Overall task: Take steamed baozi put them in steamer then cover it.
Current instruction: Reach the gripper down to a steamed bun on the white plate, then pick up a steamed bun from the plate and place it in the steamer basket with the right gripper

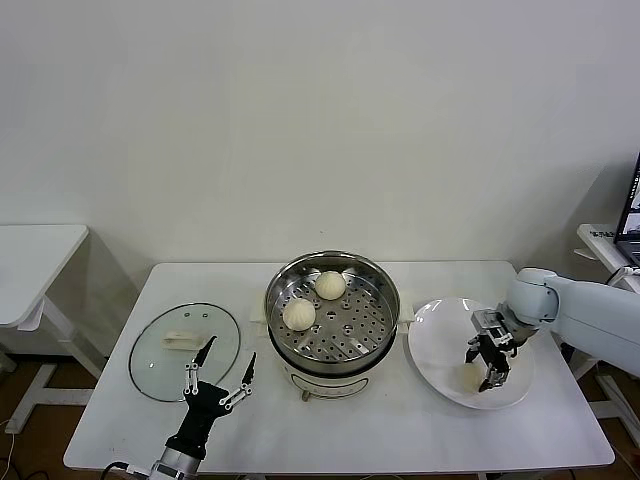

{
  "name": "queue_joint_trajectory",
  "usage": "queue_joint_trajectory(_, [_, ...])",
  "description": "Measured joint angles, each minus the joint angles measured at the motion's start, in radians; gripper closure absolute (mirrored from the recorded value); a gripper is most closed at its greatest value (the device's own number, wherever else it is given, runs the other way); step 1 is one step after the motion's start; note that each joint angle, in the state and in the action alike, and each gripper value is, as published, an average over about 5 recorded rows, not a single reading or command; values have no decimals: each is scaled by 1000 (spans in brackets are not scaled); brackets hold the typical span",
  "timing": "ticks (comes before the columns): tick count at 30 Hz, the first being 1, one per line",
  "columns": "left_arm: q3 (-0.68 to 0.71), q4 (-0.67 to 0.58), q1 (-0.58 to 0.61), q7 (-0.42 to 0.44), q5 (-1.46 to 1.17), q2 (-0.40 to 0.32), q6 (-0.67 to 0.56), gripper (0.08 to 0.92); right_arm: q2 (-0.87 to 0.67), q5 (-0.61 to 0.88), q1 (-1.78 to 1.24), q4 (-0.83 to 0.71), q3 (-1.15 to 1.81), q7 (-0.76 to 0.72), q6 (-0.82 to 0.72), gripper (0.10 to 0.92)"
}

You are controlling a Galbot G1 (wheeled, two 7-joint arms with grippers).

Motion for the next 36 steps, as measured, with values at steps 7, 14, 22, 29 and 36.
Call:
queue_joint_trajectory(7, [8, -3, -4, 0, -1, 6, 0, 177, 27, 18, 184, 58, -51, -56, 57, 356])
queue_joint_trajectory(14, [18, -16, -2, -1, -1, 7, 0, 177, 121, 37, 417, 141, -93, -110, 166, 345])
queue_joint_trajectory(22, [17, -24, 2, -1, -3, 12, -4, 177, 258, 9, 551, 255, -92, -124, 298, 338])
queue_joint_trajectory(29, [17, -25, -1, -2, -5, 13, -6, 177, 370, -66, 550, 312, -88, -94, 405, 338])
queue_joint_trajectory(36, [15, -25, -3, -3, -8, 13, -6, 177, 454, -173, 482, 324, -68, -61, 500, 338])
